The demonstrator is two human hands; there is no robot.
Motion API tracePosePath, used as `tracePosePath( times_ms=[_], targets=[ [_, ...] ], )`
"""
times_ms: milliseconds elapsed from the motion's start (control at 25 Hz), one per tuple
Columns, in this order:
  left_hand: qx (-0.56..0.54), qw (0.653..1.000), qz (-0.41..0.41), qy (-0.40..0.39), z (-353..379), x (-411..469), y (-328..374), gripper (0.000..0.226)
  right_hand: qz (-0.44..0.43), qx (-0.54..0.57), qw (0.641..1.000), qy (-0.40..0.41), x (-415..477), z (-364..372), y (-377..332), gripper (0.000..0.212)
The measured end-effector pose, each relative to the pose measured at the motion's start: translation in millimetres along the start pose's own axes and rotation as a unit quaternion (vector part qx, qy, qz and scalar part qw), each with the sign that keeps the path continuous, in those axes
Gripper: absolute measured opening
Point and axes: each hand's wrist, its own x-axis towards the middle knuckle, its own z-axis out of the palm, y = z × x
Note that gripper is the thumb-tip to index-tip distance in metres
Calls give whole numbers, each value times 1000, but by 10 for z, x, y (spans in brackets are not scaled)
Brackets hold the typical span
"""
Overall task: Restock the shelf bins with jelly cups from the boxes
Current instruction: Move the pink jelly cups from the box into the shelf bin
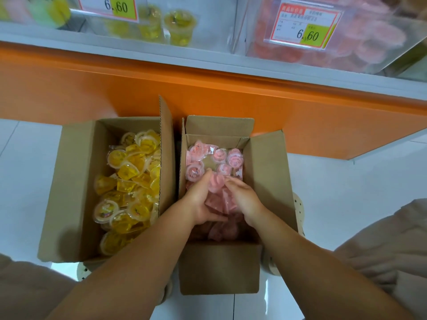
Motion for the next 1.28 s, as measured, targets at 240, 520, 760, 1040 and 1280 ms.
tracePosePath(
  times_ms=[240,520,760,1040,1280],
  targets=[
    [-73,995,39,-51,66,-460,172,53,-85,21,996,-27,-241,-102,-450,18],
    [-162,974,97,-127,357,-1175,530,48,-135,-20,991,9,-616,-250,-1405,24],
    [-172,957,156,-174,719,-1847,872,39,-225,-92,970,24,-1305,-315,-2249,18],
    [-128,954,189,-194,928,-2284,1183,46,-319,-72,942,73,-1671,-400,-2597,19],
    [-198,932,177,-245,917,-2231,1280,50,-293,47,955,-24,-1672,-478,-2732,28]
  ],
)
